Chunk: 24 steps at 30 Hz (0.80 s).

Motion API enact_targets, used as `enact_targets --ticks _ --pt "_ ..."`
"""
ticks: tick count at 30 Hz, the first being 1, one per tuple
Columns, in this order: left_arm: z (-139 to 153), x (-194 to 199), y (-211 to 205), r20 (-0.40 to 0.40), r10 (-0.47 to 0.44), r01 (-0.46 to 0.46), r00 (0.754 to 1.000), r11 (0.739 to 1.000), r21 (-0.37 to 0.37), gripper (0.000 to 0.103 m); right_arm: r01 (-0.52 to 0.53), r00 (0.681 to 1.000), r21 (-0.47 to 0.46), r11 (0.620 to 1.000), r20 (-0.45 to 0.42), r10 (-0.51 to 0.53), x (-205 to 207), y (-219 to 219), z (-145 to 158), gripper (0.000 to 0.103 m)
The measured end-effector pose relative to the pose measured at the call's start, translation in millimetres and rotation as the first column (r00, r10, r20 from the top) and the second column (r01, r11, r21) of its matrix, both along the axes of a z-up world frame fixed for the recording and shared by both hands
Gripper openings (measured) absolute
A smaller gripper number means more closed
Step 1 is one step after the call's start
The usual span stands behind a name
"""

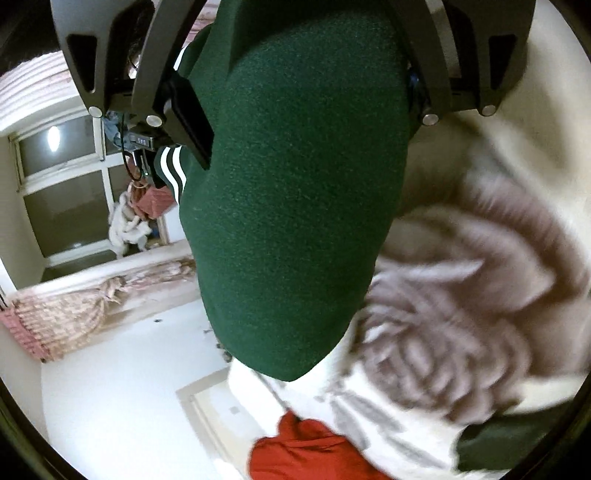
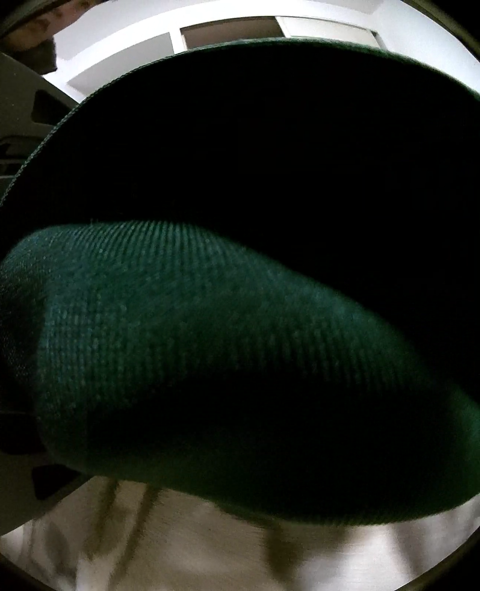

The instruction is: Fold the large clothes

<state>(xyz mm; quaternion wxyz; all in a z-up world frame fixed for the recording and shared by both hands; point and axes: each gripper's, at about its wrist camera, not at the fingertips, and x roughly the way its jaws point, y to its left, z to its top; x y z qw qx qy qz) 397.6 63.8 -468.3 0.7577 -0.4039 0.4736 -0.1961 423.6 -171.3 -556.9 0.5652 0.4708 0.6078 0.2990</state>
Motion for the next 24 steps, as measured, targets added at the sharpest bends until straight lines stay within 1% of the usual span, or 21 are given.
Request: enact_targets --ticks 2,5,7,10,13,14,16,17,18,19,20,21,22,23,24 --pt "9.8 22.5 -3.1 0.016 -0.017 0.017 1.000 1.000 -0.003 0.081 0.024 0.999 -0.024 0.999 0.033 -0.024 19.5 -15.2 27.8 0.046" --pt "21.8 68.8 -13.5 0.042 -0.040 0.041 0.998 0.999 -0.019 0.081 0.050 0.997 -0.058 0.997 0.055 -0.047 48.5 -35.9 54.7 0.046" --pt "26.4 105.7 -16.8 0.059 -0.051 0.053 0.997 0.998 -0.027 0.081 0.061 0.996 -0.088 0.994 0.069 -0.055 83.3 -50.7 72.3 0.046" --pt "27.6 156.7 -16.3 0.073 -0.051 0.054 0.996 0.998 -0.039 0.081 0.060 0.994 -0.120 0.991 0.094 -0.049 134.3 -63.6 87.5 0.046" --pt "23.2 206.7 -13.3 0.081 -0.039 0.043 0.996 0.998 -0.049 0.081 0.054 0.993 -0.163 0.985 0.108 -0.037 201.8 -73.3 90.1 0.046" --pt "17.6 226.9 -11.5 0.080 -0.034 0.038 0.996 0.998 -0.050 0.081 0.054 0.993 -0.175 0.983 0.111 -0.035 217.4 -74.7 87.9 0.046" --pt "7.3 253.0 -7.2 0.080 -0.024 0.028 0.997 0.998 -0.048 0.081 0.048 0.993 -0.189 0.981 0.113 -0.027 258.5 -77.1 74.9 0.046" --pt "-0.4 265.1 -4.2 0.075 -0.022 0.026 0.997 0.998 -0.049 0.081 0.047 0.993 -0.189 0.981 0.111 -0.026 270.2 -77.8 68.5 0.046" --pt "-13.9 278.1 -0.3 0.062 -0.017 0.021 0.998 0.999 -0.051 0.081 0.039 0.995 -0.185 0.982 0.101 -0.021 291.2 -79.0 52.7 0.046" --pt "-27.3 288.7 2.1 0.044 -0.018 0.020 0.999 0.999 -0.051 0.081 0.036 0.996 -0.187 0.982 0.091 -0.019 297.9 -79.6 43.6 0.046" --pt "-39.8 298.1 4.1 0.020 -0.021 0.022 1.000 0.998 -0.050 0.081 0.017 0.998 -0.207 0.978 0.071 -0.003 313.8 -79.5 24.3 0.046" --pt "-60.6 308.1 6.2 -0.015 -0.030 0.029 0.999 0.998 -0.048 0.081 0.001 0.998 -0.227 0.974 0.063 0.014 322.9 -79.1 12.0 0.046" --pt "-71.3 315.2 7.5 -0.031 -0.039 0.038 0.999 0.998 -0.042 0.081 -0.004 0.999 -0.247 0.969 0.043 0.015 331.6 -82.3 -8.2 0.046" --pt "-80.2 318.1 9.3 -0.043 -0.049 0.047 0.998 0.998 -0.035 0.081 0.007 1.000 -0.239 0.971 0.013 -0.004 335.4 -87.4 -25.0 0.047" --pt "-88.4 320.1 11.2 -0.050 -0.063 0.061 0.997 0.997 -0.040 0.081 0.017 1.000 -0.225 0.974 -0.003 -0.019 336.9 -91.9 -37.3 0.051"
